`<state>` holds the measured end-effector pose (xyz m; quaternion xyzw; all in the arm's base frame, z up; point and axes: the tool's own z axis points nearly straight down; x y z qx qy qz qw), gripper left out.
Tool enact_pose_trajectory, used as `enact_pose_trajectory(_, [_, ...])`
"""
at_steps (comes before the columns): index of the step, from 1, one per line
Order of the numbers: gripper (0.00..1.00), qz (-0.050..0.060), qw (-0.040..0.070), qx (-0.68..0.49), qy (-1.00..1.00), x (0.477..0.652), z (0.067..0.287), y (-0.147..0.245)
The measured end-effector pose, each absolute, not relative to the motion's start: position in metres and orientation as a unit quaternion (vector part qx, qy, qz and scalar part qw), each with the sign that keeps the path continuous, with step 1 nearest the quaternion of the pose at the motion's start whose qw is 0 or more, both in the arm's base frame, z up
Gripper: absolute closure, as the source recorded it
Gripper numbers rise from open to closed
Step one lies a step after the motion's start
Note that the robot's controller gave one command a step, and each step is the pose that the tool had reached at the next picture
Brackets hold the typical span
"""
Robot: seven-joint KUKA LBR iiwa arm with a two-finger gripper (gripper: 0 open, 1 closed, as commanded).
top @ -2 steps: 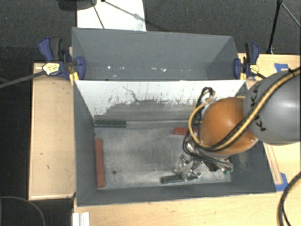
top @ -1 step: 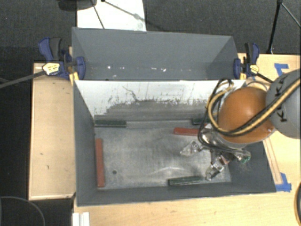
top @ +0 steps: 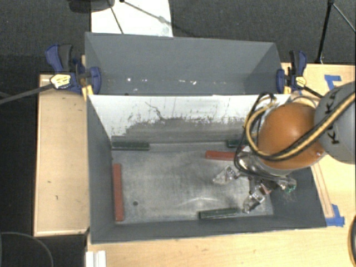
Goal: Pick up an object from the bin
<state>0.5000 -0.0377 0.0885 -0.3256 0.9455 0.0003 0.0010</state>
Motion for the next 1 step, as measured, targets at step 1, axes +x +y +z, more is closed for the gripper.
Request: enact_pose_trajectory(1, [1.0,0.0,0.005,-0.292,0.957,0.4821,0.0736,-0.0064])
